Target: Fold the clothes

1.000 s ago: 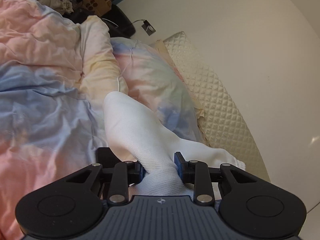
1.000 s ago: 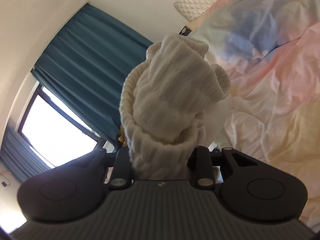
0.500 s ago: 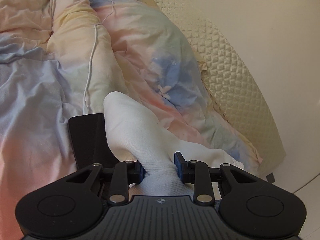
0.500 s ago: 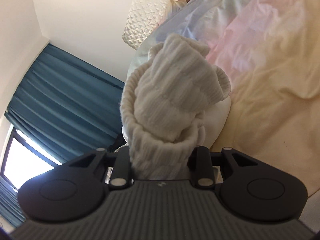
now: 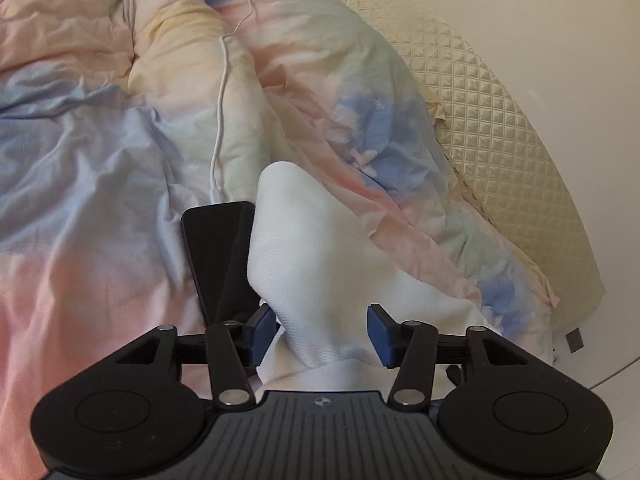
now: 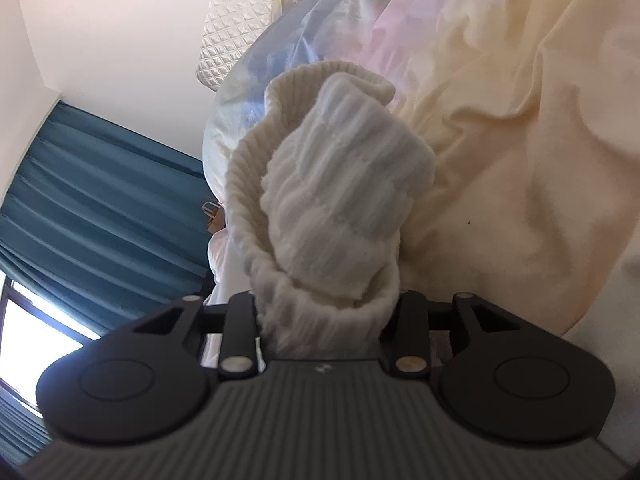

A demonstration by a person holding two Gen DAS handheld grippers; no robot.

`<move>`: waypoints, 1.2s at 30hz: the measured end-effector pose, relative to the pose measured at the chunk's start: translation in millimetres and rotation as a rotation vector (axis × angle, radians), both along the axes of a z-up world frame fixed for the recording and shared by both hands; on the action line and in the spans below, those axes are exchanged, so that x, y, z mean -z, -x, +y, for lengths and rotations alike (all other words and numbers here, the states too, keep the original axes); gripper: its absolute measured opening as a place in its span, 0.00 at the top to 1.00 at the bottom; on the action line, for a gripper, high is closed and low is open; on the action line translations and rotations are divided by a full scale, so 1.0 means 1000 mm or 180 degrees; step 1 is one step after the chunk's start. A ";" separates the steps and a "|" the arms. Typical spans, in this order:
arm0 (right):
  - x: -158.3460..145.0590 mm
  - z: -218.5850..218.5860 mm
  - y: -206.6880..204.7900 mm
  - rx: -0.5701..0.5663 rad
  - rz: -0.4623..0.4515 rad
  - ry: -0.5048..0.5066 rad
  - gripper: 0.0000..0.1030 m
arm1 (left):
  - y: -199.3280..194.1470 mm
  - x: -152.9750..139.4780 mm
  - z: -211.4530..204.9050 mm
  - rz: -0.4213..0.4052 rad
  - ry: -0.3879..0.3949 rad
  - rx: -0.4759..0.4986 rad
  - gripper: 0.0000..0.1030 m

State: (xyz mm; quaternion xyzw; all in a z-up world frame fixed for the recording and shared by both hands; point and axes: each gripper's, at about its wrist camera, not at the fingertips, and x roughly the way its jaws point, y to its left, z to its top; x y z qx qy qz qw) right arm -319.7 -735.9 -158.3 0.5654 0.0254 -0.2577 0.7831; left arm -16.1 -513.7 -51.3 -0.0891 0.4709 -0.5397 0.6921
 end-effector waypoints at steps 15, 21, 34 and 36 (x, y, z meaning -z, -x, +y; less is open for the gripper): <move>-0.093 0.030 0.043 0.0673 0.0739 0.0703 0.18 | 0.069 -0.109 0.070 -0.0813 0.0157 -0.0161 0.00; -0.140 0.068 0.040 0.0443 0.0981 0.1306 0.18 | 0.104 -0.143 0.100 -0.1195 -0.0021 -0.0181 0.00; -0.206 0.181 0.014 -0.0133 0.1441 0.2080 0.19 | 0.178 -0.186 0.185 -0.1856 -0.0116 -0.0455 0.00; -0.211 0.198 0.010 -0.0165 0.1472 0.2223 0.19 | 0.188 -0.190 0.194 -0.1936 -0.0157 -0.0464 0.00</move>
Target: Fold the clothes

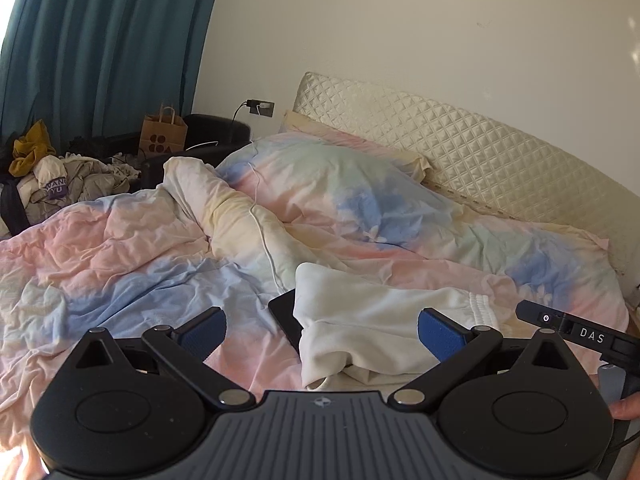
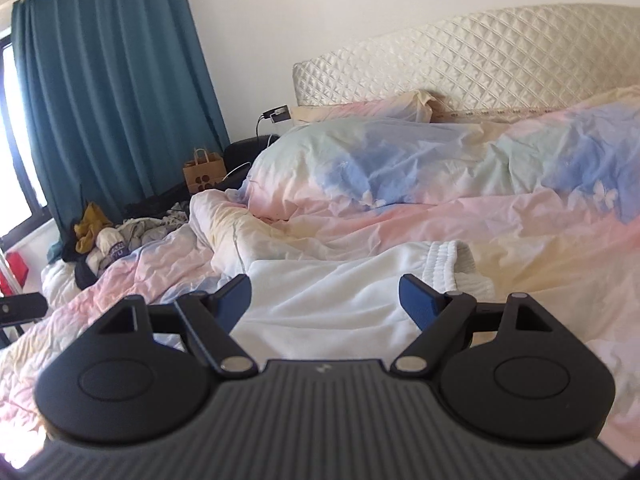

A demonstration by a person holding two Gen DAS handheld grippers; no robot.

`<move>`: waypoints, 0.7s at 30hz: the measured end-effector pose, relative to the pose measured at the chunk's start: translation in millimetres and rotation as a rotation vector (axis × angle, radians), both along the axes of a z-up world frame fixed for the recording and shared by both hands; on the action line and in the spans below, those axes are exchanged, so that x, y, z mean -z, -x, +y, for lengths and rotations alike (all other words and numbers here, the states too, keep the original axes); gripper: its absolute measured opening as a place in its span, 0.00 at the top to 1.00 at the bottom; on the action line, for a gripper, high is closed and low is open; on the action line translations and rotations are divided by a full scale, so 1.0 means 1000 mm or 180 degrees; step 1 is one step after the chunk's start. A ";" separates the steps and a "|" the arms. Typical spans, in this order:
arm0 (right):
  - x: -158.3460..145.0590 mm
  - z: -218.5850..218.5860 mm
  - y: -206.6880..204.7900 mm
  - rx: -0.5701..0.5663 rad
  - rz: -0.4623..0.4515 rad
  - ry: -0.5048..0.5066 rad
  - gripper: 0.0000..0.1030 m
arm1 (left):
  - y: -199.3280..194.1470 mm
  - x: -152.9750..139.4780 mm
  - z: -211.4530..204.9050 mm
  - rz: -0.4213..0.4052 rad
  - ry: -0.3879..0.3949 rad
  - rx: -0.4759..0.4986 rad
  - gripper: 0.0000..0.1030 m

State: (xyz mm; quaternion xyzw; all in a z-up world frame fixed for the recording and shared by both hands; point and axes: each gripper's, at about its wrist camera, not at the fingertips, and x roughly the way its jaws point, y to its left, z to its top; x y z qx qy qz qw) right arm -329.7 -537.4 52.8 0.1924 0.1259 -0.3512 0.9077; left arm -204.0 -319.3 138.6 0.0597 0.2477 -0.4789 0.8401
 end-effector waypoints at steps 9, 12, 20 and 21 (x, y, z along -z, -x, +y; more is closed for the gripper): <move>-0.012 0.057 -0.003 -0.0058 0.0108 0.0161 0.19 | 0.041 -0.001 0.037 -0.0310 -0.0129 -0.0103 0.00; -0.012 0.072 0.001 0.0014 0.0104 0.0217 0.19 | 0.045 0.006 0.047 -0.0288 -0.0132 -0.0103 0.00; 0.006 0.096 0.006 0.0063 0.0297 0.0065 0.19 | 0.053 0.016 0.058 -0.0445 -0.0213 -0.0145 0.00; 0.008 0.099 0.006 0.0073 0.0318 0.0079 0.19 | 0.055 0.017 0.058 -0.0457 -0.0219 -0.0135 0.00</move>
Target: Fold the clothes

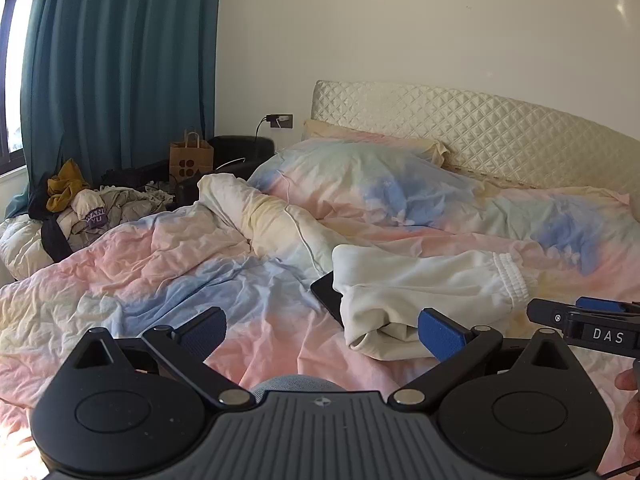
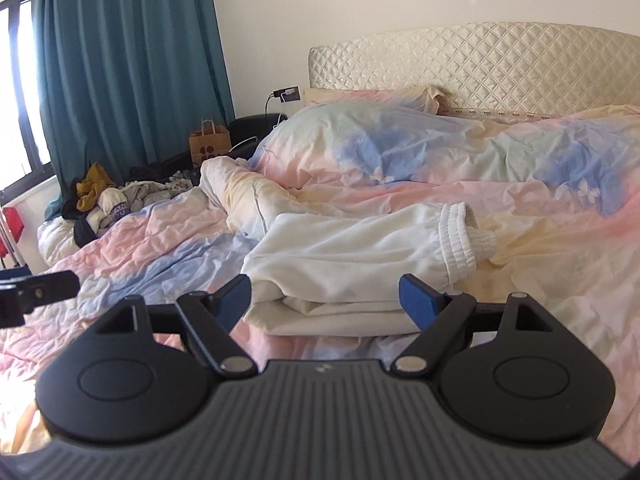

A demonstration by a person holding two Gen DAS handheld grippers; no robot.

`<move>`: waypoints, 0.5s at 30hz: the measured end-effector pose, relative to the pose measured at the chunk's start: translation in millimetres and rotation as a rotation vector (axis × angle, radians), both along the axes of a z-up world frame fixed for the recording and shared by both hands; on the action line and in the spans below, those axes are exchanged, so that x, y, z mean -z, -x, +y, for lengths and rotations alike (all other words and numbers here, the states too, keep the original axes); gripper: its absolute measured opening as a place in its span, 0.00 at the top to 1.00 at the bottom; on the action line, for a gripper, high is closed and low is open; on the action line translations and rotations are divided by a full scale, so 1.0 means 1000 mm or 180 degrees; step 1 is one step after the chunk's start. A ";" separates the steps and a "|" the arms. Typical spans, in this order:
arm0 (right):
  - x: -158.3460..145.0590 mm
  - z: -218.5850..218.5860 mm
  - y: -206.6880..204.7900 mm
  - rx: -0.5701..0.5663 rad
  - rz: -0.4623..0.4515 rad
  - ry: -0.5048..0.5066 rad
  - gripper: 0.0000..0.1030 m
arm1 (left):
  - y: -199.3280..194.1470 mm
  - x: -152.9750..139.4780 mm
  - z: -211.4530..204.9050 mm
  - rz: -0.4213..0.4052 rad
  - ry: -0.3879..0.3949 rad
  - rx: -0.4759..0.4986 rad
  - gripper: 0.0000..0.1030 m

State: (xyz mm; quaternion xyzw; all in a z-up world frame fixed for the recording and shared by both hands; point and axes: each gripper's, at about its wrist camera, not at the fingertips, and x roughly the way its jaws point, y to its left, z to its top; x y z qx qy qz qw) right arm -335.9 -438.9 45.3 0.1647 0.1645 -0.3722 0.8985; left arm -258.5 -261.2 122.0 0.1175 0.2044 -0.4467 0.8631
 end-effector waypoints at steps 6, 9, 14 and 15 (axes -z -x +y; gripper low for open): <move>0.002 0.007 -0.002 0.0055 0.0092 0.0098 0.19 | 0.000 0.007 -0.004 0.0060 -0.0038 0.0019 0.00; 0.003 0.007 -0.003 0.0095 0.0146 0.0163 0.19 | -0.002 0.009 -0.006 0.0103 -0.0043 0.0017 0.00; 0.004 0.005 -0.003 0.0111 0.0157 0.0109 0.19 | -0.005 0.011 -0.006 0.0133 -0.0035 0.0004 0.00; 0.004 0.005 -0.003 0.0115 0.0162 0.0121 0.19 | -0.005 0.011 -0.006 0.0132 -0.0035 -0.0002 0.00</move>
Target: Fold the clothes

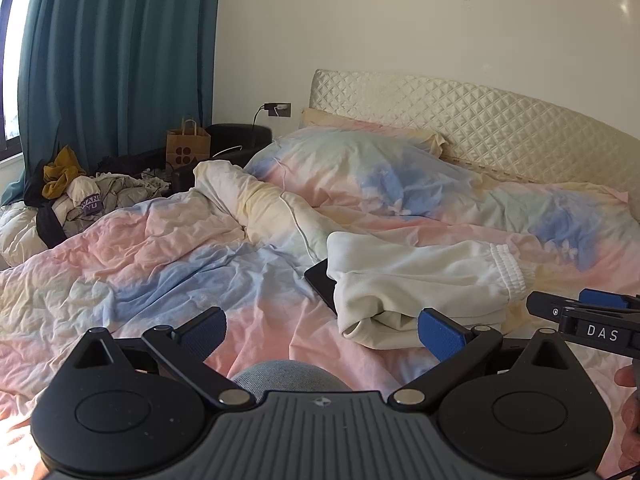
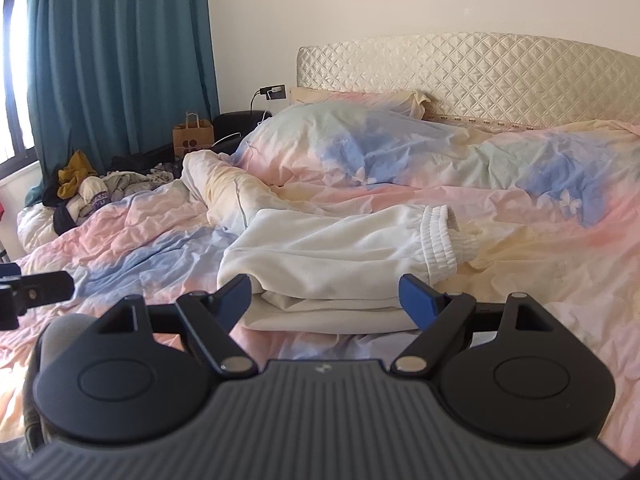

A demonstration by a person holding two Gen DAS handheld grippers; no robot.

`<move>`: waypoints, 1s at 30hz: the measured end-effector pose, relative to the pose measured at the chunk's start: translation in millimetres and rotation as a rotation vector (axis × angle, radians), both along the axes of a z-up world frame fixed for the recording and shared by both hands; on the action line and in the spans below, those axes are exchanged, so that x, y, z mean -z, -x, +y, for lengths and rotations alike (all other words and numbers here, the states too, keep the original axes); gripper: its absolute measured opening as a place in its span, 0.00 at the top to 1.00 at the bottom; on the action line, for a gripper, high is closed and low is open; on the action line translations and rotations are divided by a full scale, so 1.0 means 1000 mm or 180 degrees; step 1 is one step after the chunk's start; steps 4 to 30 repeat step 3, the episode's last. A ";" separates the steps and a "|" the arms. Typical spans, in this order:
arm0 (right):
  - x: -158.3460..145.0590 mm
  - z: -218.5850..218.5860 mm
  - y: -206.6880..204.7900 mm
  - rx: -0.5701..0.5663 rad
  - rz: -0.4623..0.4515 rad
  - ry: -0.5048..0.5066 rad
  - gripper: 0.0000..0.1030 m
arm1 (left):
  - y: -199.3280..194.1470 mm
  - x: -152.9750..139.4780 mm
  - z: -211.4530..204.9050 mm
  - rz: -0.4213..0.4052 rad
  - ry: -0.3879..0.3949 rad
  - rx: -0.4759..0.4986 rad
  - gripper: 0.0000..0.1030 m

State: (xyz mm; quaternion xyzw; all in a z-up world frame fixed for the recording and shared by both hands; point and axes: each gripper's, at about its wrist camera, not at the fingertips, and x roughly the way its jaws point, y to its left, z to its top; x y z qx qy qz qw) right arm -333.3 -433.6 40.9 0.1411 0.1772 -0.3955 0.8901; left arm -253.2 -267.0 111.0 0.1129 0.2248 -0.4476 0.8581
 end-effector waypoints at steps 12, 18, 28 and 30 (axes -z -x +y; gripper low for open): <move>0.000 0.001 -0.002 -0.0013 0.0017 0.0010 0.19 | -0.001 0.001 0.000 0.0016 -0.0002 0.0009 0.00; 0.000 0.001 -0.002 -0.0013 0.0017 0.0010 0.19 | -0.001 0.001 0.000 0.0016 -0.0002 0.0009 0.00; 0.000 0.001 -0.002 -0.0013 0.0017 0.0010 0.19 | -0.001 0.001 0.000 0.0016 -0.0002 0.0009 0.00; 0.000 0.001 -0.002 -0.0013 0.0017 0.0010 0.19 | -0.001 0.001 0.000 0.0016 -0.0002 0.0009 0.00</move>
